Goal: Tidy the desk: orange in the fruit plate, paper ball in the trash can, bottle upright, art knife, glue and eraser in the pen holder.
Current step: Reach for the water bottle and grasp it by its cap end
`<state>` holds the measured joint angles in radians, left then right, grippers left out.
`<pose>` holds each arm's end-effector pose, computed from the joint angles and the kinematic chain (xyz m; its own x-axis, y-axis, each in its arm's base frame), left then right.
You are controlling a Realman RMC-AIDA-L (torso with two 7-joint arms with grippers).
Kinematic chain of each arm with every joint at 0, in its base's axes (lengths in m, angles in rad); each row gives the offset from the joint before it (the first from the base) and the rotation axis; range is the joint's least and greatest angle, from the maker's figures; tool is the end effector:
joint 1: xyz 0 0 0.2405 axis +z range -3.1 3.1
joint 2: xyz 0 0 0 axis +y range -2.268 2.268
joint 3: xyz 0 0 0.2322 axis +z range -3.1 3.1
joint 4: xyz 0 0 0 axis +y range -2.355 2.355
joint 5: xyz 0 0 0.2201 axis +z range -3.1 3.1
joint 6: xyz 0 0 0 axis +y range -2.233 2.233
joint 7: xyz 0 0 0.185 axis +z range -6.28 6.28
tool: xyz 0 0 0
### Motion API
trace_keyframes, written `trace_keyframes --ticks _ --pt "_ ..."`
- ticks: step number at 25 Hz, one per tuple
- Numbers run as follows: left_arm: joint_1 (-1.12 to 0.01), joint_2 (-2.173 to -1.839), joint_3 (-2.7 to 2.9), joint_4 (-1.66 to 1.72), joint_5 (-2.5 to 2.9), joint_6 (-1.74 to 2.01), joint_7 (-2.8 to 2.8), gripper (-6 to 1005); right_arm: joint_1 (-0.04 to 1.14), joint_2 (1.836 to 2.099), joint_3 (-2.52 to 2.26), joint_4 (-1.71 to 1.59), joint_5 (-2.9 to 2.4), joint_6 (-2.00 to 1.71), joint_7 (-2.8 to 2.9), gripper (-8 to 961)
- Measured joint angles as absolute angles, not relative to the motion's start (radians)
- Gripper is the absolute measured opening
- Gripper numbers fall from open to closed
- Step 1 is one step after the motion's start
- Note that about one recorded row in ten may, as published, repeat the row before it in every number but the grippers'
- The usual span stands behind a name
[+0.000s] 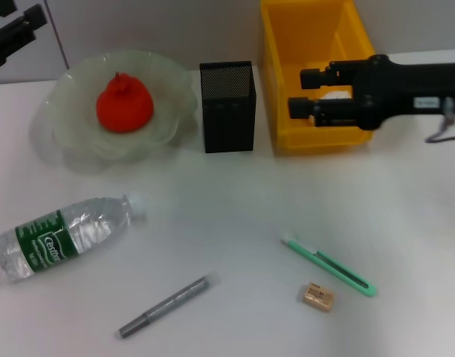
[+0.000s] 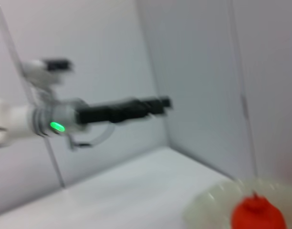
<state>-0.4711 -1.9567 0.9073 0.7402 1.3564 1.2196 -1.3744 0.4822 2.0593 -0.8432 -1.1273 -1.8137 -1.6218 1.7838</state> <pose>-0.2187 0.4221 0.0845 0.6652 0.0880 0.7415 0.5899 -0.6707 -0.4497 0.1608 0.3631 0.0526 0.7913 -0.2731 -0.5470 -0.4277 -0.8866 -0.1761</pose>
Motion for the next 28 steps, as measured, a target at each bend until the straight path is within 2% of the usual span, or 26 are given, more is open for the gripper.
trace_keyframes --ticks 7,9,19,20,24,25,28 --pt "-0.461 -1.938 0.9 0.764 1.451 1.222 -1.382 605 0.474 2.015 -0.747 -0.913 -1.79 -1.777 1.545 634" --pt "-0.475 -1.938 0.907 0.826 1.625 1.237 -1.458 606 0.474 2.014 -0.747 -0.908 -1.803 -1.777 1.544 633" --pt "-0.495 -1.945 0.905 0.967 1.833 1.355 -1.541 610 0.48 2.001 -0.742 -0.908 -1.87 -1.78 1.57 633" --pt "-0.5 -1.954 0.909 1.083 1.959 1.414 -1.616 610 0.48 2.001 -0.742 -0.909 -1.873 -1.783 1.57 633" --pt "-0.506 -1.972 0.91 1.143 2.04 1.435 -1.654 611 0.48 2.0 -0.741 -0.912 -1.879 -1.787 1.574 633" --pt "-0.523 -2.008 0.911 1.207 2.145 1.471 -1.688 611 0.48 1.999 -0.741 -0.912 -1.879 -1.787 1.576 633" --pt "-0.559 -2.035 0.92 1.234 2.239 1.522 -1.731 612 0.482 1.997 -0.747 -0.914 -1.88 -1.788 1.585 633"
